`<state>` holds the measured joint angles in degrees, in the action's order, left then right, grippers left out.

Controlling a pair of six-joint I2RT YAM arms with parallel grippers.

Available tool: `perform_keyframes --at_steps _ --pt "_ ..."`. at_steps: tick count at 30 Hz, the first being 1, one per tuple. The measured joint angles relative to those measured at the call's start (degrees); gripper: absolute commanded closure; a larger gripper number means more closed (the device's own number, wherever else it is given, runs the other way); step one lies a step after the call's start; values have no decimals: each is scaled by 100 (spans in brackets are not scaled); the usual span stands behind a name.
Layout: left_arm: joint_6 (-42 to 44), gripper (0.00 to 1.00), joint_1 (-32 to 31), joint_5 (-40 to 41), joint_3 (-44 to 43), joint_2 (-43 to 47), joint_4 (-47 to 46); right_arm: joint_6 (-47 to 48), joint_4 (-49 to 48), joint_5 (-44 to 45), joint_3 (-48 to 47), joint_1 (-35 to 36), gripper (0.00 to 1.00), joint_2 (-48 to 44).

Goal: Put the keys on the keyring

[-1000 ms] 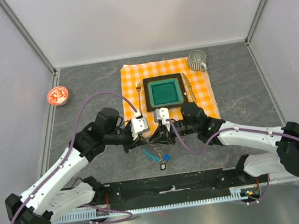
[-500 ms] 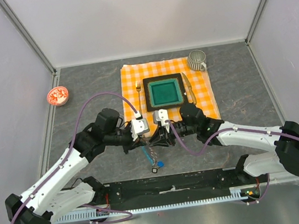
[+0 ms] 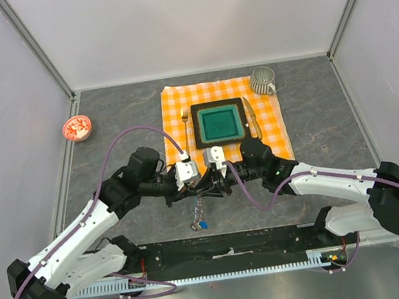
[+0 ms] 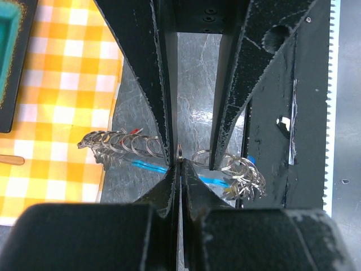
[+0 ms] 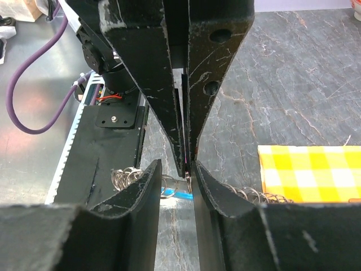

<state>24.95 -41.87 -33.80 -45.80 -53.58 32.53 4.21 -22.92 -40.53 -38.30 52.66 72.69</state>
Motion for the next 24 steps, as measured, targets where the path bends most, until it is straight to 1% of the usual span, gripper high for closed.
perform_keyframes --at_steps 3,13,16,20,21,22,24 --pt "4 98 0 -7 22 39 -9 33 0 -2 -7 7 69 0" --pt "26 98 0 -63 26 94 -17 299 313 157 -22 11 76 11" --pt "48 98 0 -81 28 107 -17 319 361 173 -24 22 80 28" --pt "57 98 2 -79 48 114 -17 334 387 173 -24 35 94 28" --pt "61 98 2 -81 50 114 -15 334 398 175 -24 37 95 28" --pt "70 98 0 -81 57 114 -15 330 415 170 -24 37 100 28" --pt "94 98 0 -85 61 114 -15 323 424 170 -24 37 100 28"
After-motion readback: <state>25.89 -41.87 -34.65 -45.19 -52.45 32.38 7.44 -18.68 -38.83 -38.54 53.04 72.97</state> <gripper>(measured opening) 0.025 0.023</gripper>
